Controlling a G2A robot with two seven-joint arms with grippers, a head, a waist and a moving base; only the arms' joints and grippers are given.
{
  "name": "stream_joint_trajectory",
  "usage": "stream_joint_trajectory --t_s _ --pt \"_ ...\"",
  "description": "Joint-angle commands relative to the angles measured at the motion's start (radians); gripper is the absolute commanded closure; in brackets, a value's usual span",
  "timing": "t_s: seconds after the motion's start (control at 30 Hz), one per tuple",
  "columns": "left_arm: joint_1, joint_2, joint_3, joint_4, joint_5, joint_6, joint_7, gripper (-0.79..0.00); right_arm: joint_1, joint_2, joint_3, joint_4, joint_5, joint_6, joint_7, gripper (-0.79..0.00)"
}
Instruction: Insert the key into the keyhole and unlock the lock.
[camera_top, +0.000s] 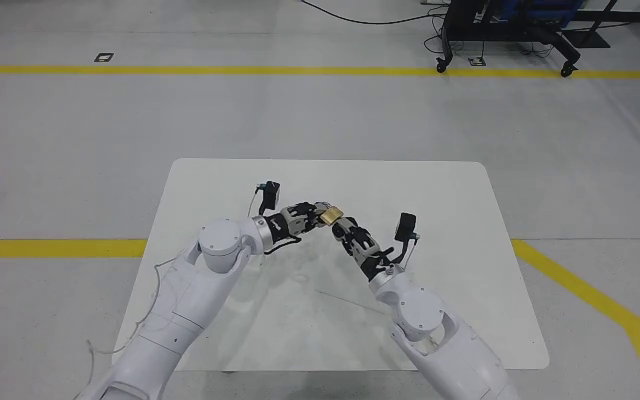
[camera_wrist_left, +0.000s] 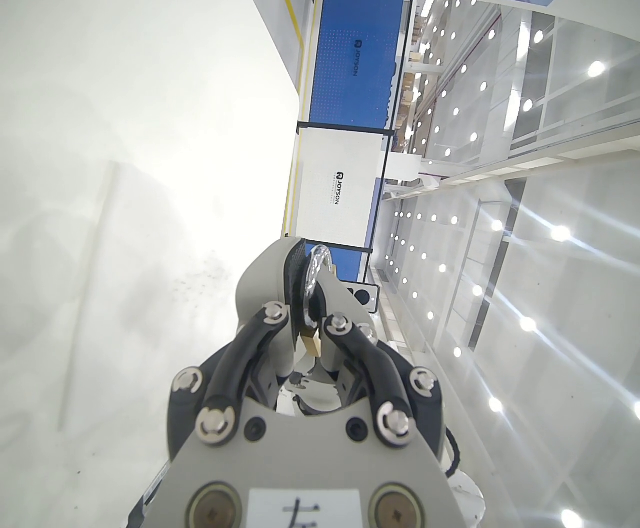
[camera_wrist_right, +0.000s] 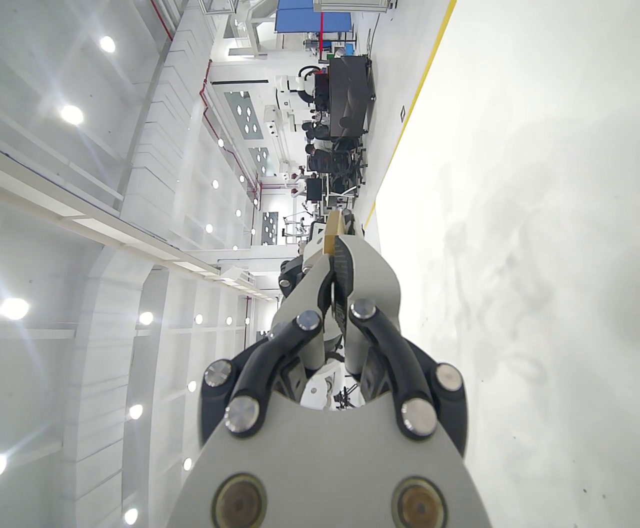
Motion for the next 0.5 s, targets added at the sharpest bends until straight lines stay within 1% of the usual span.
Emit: stream_joint_trajectory --t_s 0.0,0.23,0.47 --pt "0.001 -0.001 -0.003 -0.001 -0.002 -0.001 0.008 0.0 0.0 -0.002 0.0 -0.002 -0.011 0.005 -0.011 0.0" --pt "0.003 -0.002 -0.004 -0.001 0.005 0.007 0.012 0.0 0.004 -0.014 -0.011 0.0 -0.053 0.028 -0.058 0.0" --pt "0.003 -0.004 -0.004 -0.001 0.011 0.01 0.008 0.0 0.02 -0.027 -0.019 0.01 -0.056 0.055 -0.06 0.0"
